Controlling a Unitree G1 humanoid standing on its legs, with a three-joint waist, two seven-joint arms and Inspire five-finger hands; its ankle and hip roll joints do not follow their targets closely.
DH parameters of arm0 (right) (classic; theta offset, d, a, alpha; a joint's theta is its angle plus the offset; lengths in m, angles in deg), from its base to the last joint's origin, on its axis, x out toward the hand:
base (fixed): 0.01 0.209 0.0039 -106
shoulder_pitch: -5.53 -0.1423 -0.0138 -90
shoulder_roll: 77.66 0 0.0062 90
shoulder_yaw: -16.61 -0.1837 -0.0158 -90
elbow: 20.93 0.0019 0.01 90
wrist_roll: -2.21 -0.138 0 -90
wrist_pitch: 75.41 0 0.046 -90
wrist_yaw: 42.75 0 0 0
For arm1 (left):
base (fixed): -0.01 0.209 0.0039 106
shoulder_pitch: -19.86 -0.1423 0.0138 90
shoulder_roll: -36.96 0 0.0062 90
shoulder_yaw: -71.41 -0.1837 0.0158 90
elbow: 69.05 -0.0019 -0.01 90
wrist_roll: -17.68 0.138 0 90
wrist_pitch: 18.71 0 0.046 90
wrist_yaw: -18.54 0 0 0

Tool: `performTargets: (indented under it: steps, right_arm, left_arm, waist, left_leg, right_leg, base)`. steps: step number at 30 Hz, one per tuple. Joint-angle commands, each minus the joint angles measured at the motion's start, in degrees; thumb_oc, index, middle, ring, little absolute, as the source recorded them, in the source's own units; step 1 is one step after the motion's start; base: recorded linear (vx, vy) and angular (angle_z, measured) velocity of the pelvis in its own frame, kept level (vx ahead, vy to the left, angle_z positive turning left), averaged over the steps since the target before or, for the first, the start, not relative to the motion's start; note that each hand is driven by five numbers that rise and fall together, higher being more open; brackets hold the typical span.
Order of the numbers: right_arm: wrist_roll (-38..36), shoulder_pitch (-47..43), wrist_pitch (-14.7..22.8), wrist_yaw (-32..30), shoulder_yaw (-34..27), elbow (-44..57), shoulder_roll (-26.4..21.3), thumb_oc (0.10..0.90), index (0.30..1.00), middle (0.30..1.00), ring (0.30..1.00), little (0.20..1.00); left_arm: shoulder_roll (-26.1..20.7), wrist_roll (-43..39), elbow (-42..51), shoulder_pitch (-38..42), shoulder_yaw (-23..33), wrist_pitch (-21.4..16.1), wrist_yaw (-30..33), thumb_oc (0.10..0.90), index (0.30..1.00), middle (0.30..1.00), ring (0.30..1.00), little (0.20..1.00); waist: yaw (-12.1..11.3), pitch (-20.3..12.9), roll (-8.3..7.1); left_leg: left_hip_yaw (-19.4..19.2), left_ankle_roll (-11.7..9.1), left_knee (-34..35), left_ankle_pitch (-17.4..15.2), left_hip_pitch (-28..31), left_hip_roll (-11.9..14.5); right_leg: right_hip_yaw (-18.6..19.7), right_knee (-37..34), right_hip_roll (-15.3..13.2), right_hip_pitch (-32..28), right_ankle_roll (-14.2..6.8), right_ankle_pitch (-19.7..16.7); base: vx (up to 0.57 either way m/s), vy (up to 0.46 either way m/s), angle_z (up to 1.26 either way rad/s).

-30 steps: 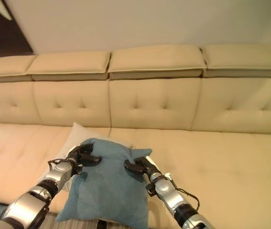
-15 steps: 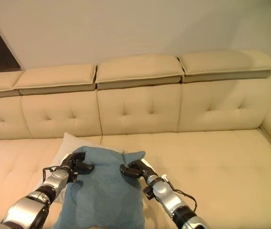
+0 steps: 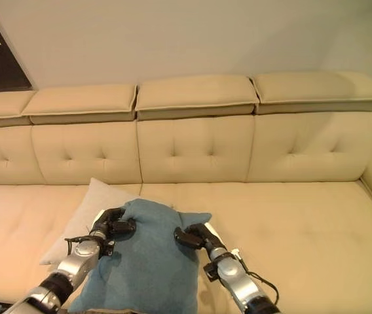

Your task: Pick up all the scattered cushions and arrange them neatly on the sofa.

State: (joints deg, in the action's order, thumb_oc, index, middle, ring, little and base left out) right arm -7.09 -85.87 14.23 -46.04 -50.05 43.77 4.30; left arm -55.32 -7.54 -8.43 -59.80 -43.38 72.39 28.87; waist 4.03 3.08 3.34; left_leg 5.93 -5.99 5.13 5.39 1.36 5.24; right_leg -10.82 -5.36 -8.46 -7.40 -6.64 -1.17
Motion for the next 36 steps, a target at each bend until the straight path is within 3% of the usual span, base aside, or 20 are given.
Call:
performTargets:
  steps: [1,2,5,9,11,13,15,19,20,24,25,26,28,29,32,36]
  right_arm:
    - [0.0,-4.8,7.3,-1.1,-3.1,11.1,2.1,0.4,0.3,0.3,0.3,0.3]
    - [-0.4,-3.0,8.0,-1.9,-6.2,14.3,2.0,0.4,0.3,0.3,0.3,0.3]
    - [0.3,-1.4,8.9,-2.8,-9.2,17.9,1.2,0.4,0.3,0.3,0.3,0.3]
    - [3.4,-0.9,10.3,-4.3,-10.3,20.0,-0.2,0.4,0.3,0.3,0.3,0.3]
    - [4.6,-1.4,10.7,-5.2,-10.5,19.6,-1.1,0.4,0.3,0.3,0.3,0.3]
    - [4.4,-2.2,10.8,-6.3,-11.2,19.4,-1.6,0.4,0.3,0.3,0.3,0.3]
    - [3.8,-2.8,11.0,-6.3,-11.3,19.5,-1.8,0.4,0.3,0.3,0.3,0.3]
    - [4.6,-4.1,11.0,-5.1,-10.7,20.1,-2.2,0.4,0.3,0.3,0.3,0.3]
    - [4.9,-4.0,11.0,-4.8,-10.8,20.4,-2.6,0.4,0.3,0.3,0.3,0.3]
    - [5.3,-2.3,11.0,-5.7,-13.1,21.7,-2.6,0.4,0.3,0.3,0.3,0.3]
    - [5.2,-2.2,10.9,-5.8,-13.4,21.8,-2.4,0.4,0.3,0.3,0.3,0.3]
    - [5.0,-1.1,10.6,-6.0,-14.4,22.6,-1.4,0.4,0.3,0.3,0.3,0.3]
    - [5.4,-0.9,10.4,-6.4,-14.6,22.5,-0.8,0.4,0.3,0.3,0.3,0.3]
    - [5.8,-0.9,10.3,-7.1,-14.7,21.7,0.1,0.4,0.3,0.3,0.3,0.3]
    - [6.4,0.0,10.2,-8.0,-15.0,21.8,1.0,0.4,0.3,0.3,0.3,0.3]
    - [7.0,0.8,10.2,-8.4,-15.7,21.9,1.0,0.4,0.3,0.3,0.3,0.3]
  left_arm:
    - [2.7,-5.3,3.2,6.5,-1.3,-5.3,-3.1,0.4,0.3,0.3,0.3,0.3]
    - [1.5,-5.8,8.8,4.7,-1.0,-5.7,-3.7,0.4,0.3,0.3,0.3,0.3]
    - [0.7,-5.4,14.1,2.8,-0.6,-6.4,-4.4,0.4,0.3,0.3,0.3,0.3]
    - [1.6,-6.2,17.5,0.6,0.2,-7.4,-4.5,0.4,0.3,0.3,0.3,0.3]
    - [1.6,-5.6,18.7,-0.2,0.2,-8.1,-4.7,0.4,0.3,0.3,0.3,0.3]
    - [1.4,-5.0,19.5,-0.3,0.3,-8.4,-4.7,0.4,0.3,0.3,0.3,0.3]
    - [0.9,-4.4,21.5,-0.8,0.9,-9.0,-4.7,0.4,0.3,0.3,0.3,0.3]
    - [1.3,-2.9,23.7,-2.1,1.1,-9.7,-5.7,0.4,0.3,0.3,0.3,0.3]
    - [1.7,-2.7,24.1,-1.6,0.5,-9.9,-6.2,0.4,0.3,0.3,0.3,0.3]
    - [3.1,-2.7,24.0,0.5,-1.3,-9.9,-5.7,0.4,0.3,0.3,0.3,0.3]
    - [3.3,-2.7,23.9,1.1,-1.8,-9.9,-5.6,0.4,0.3,0.3,0.3,0.3]
    - [3.4,-2.1,24.4,2.2,-2.9,-10.1,-5.2,0.4,0.3,0.3,0.3,0.3]
    - [3.5,-1.6,24.4,2.9,-3.5,-10.0,-4.7,0.4,0.3,0.3,0.3,0.3]
    - [2.6,-0.8,24.6,4.0,-4.0,-10.2,-5.0,0.4,0.3,0.3,0.3,0.3]
    - [2.1,-0.7,24.0,5.3,-4.4,-10.2,-4.8,0.4,0.3,0.3,0.3,0.3]
    - [2.3,-0.7,23.7,6.2,-5.4,-9.6,-5.2,0.4,0.3,0.3,0.3,0.3]
  waist:
    - [0.6,1.4,-0.7]
    - [1.5,1.7,-0.32]
    - [3.0,2.0,0.43]
    - [4.2,3.2,1.26]
    - [4.2,4.1,1.06]
    - [4.1,5.6,0.46]
    - [3.7,6.5,-0.11]
    - [3.7,6.3,0.6]
    - [4.6,6.2,1.11]
    - [7.1,5.8,1.79]
    - [7.6,6.0,1.57]
    - [8.4,6.2,0.57]
    - [8.7,6.8,-0.15]
    - [8.3,8.1,-1.17]
    - [7.0,8.9,-1.31]
    - [6.0,8.8,-0.79]
  left_leg:
    - [0.7,2.5,-0.1,-7.0,2.3,-2.4]
    - [0.3,2.4,-0.1,-6.8,2.6,-1.6]
    - [-0.8,1.8,-0.1,-6.4,2.9,0.0]
    - [-2.7,1.1,-0.1,-4.7,3.4,2.9]
    - [-2.3,1.3,-2.4,-4.6,2.9,2.8]
    - [-0.8,1.1,-8.7,-5.2,0.1,1.2]
    - [2.0,2.2,-13.4,-8.7,-0.2,-2.6]
    - [5.7,5.1,-15.9,-14.8,3.3,-9.9]
    - [4.7,6.2,-14.3,-17.0,4.8,-10.6]
    - [2.5,7.9,-11.8,-17.1,5.0,-11.8]
    - [2.1,8.3,-11.6,-17.0,4.6,-12.2]
    - [-0.7,9.0,-9.6,-16.5,4.2,-12.5]
    - [-2.2,9.2,-9.5,-16.3,3.9,-12.6]
    - [-4.7,9.4,-10.1,-15.8,2.2,-11.9]
    - [-9.0,9.6,-9.6,-15.0,1.2,-9.0]
    - [-11.6,9.4,-8.7,-13.7,1.0,-7.1]
  right_leg:
    - [1.1,2.5,-0.4,0.0,-0.4,2.6]
    - [1.9,4.3,0.0,0.6,-0.1,3.5]
    - [3.9,6.0,1.3,1.5,0.8,5.0]
    - [7.5,6.2,3.8,2.5,2.1,5.9]
    - [9.7,6.1,4.4,3.2,2.5,5.5]
    - [10.9,5.8,4.1,4.0,2.5,4.4]
    - [14.0,6.2,4.4,6.1,2.7,2.8]
    - [20.7,7.5,6.8,10.0,1.8,-0.2]
    - [21.3,7.5,7.0,10.8,1.5,-0.8]
    - [21.7,6.7,6.7,13.7,-0.2,-4.3]
    - [21.8,6.5,6.5,14.5,-0.8,-5.1]
    - [22.6,4.9,6.3,16.2,-2.8,-7.2]
    - [22.3,4.2,6.1,17.4,-3.8,-8.5]
    - [18.7,4.2,5.7,19.3,-4.4,-8.9]
    - [10.2,7.1,4.1,18.5,-2.3,-4.2]
    - [6.7,11.5,1.4,16.0,-1.1,-1.0]
  base:
    - [-0.05,-0.09,-0.03]
    - [-0.05,-0.113,-0.03]
    - [-0.06,-0.141,-0.1]
    - [-0.1,-0.171,-0.44]
    - [-0.16,-0.12,-0.6]
    - [-0.24,-0.08,-0.7]
    - [-0.23,-0.045,-0.82]
    - [-0.15,0.05,-1.29]
    - [-0.16,0.116,-0.81]
    - [-0.16,0.138,-0.41]
    - [-0.18,0.113,-0.44]
    - [-0.27,0.15,-0.51]
    - [-0.24,0.054,-0.63]
    - [-0.27,-0.077,-0.53]
    - [-0.22,-0.097,-1.1]
    - [-0.09,-0.069,-0.89]
